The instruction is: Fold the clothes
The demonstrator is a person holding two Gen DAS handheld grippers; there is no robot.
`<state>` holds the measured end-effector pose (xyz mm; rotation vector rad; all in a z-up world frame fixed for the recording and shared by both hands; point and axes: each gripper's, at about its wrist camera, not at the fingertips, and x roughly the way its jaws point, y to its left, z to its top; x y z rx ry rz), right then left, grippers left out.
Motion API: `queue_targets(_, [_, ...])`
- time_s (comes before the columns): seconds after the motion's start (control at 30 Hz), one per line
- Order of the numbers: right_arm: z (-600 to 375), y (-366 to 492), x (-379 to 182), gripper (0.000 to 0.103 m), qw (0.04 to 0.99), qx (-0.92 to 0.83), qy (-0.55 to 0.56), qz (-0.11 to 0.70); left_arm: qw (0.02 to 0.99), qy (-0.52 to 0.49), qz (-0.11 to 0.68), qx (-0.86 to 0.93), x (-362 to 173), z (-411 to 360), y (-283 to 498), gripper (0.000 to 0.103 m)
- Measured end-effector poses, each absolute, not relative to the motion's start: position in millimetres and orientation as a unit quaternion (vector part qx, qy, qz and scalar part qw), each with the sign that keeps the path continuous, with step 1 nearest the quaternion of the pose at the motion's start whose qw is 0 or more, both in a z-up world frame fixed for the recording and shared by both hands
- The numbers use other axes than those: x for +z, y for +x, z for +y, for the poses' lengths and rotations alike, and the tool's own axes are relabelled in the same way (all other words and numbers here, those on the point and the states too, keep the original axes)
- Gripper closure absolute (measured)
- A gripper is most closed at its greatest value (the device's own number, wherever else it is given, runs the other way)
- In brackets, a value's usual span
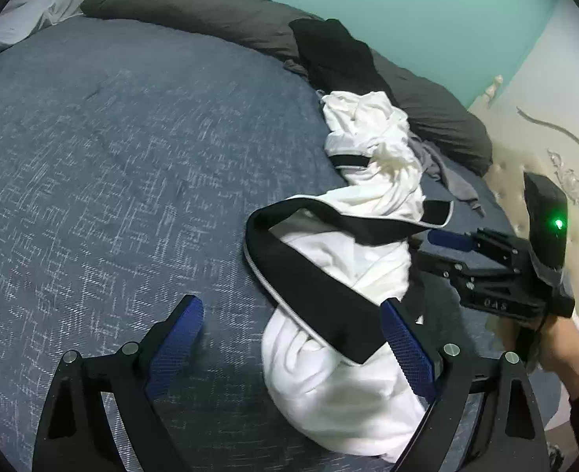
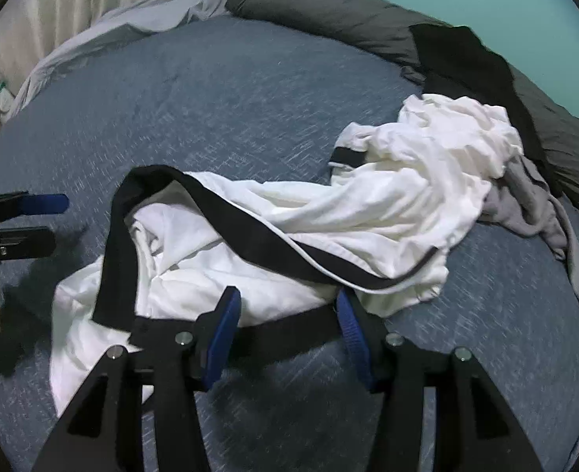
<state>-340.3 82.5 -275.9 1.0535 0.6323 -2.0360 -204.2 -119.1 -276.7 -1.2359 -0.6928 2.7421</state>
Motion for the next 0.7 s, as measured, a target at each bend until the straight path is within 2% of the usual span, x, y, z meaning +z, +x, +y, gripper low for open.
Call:
queue_targets(0.2, [65.5, -378.7, -279.0, 0.052, 0.346, -0.81, 0.412, 0.233, 0.025, -0.398, -0.226, 0.889, -278.1, -122.4, -204.8, 0.009])
queue_targets(0.4, [50.6, -390.2, -274.9, 0.052, 0.331, -0.818, 0.396, 0.254, 0.022, -0.401, -0.23, 0.887, -280.2, -125.8, -206.6, 0.009])
queue_targets(0.7, [46.0, -360.1, -287.3, 0.051, 0.372, -0.769, 0.375, 0.36, 0.022, -0.401, -0.234, 0.886, -280.0, -126.8, -205.1, 0.009])
